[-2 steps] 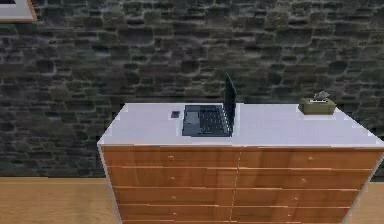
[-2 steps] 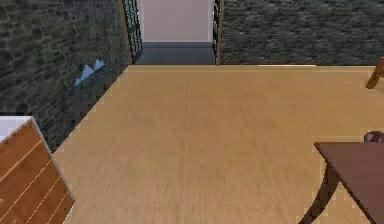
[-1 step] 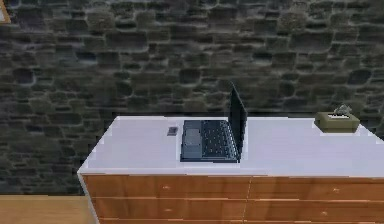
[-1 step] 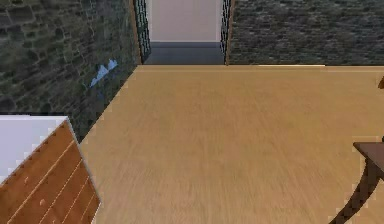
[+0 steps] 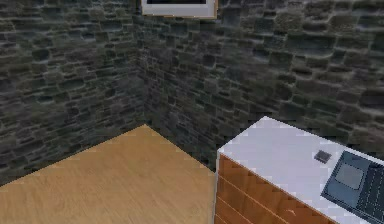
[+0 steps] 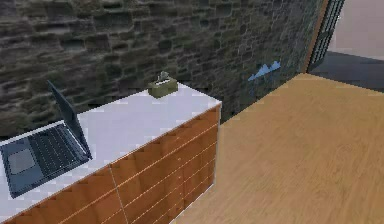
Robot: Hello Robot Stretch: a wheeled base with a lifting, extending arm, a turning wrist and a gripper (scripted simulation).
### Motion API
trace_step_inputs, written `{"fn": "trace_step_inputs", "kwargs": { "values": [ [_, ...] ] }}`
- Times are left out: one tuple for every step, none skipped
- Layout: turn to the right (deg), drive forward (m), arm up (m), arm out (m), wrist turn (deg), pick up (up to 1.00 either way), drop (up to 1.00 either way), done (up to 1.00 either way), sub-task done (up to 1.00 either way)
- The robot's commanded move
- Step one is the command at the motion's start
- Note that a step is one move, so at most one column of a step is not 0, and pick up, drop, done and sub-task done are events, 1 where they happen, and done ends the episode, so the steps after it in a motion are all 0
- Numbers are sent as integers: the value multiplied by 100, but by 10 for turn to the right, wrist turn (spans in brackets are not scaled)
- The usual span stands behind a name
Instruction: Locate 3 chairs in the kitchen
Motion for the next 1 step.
{"fn": "trace_step_inputs", "kwargs": {
  "values": [
    [-30, 0, 0, 0, 0, 0, 0, 0, 0]
  ]
}}
